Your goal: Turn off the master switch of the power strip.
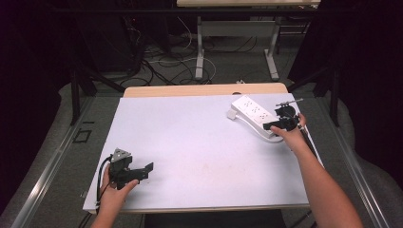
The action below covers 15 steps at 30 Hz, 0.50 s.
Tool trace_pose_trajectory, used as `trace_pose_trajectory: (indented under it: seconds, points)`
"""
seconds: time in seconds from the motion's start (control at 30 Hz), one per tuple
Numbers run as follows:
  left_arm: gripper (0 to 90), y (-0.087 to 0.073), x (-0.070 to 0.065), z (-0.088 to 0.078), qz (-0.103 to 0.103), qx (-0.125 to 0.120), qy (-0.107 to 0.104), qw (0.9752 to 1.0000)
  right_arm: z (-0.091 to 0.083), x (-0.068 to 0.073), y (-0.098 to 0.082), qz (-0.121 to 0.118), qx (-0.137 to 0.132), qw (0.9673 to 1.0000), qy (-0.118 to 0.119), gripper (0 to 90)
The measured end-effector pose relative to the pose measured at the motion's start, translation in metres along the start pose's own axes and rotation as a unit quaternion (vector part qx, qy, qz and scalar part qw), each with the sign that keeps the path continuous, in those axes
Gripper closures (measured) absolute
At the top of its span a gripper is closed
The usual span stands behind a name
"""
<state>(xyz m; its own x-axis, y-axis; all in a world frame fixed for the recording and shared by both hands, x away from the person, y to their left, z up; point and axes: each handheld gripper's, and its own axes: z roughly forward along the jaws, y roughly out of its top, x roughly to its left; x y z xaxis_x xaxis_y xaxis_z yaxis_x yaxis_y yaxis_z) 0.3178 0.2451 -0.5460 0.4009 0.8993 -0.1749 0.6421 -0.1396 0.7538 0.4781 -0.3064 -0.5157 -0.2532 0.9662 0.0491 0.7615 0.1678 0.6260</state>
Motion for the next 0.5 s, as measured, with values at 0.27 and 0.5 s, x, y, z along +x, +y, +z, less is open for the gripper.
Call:
trace_pose_trajectory:
  seconds: [0.27, 0.5]
  points:
    - [6.2, 0.0001, 0.0002, -0.0002, 0.002, 0.001, 0.0, 1.0, -0.0004, 0.0037, 0.0013, 0.004, -0.004, 1.0, -0.007, 0.0]
    - [6.2, 0.0001, 0.0002, 0.0, 0.001, -0.001, 0.0, 1.0, -0.0023, 0.0045, 0.0024, 0.002, -0.003, 1.0, -0.009, 0.0]
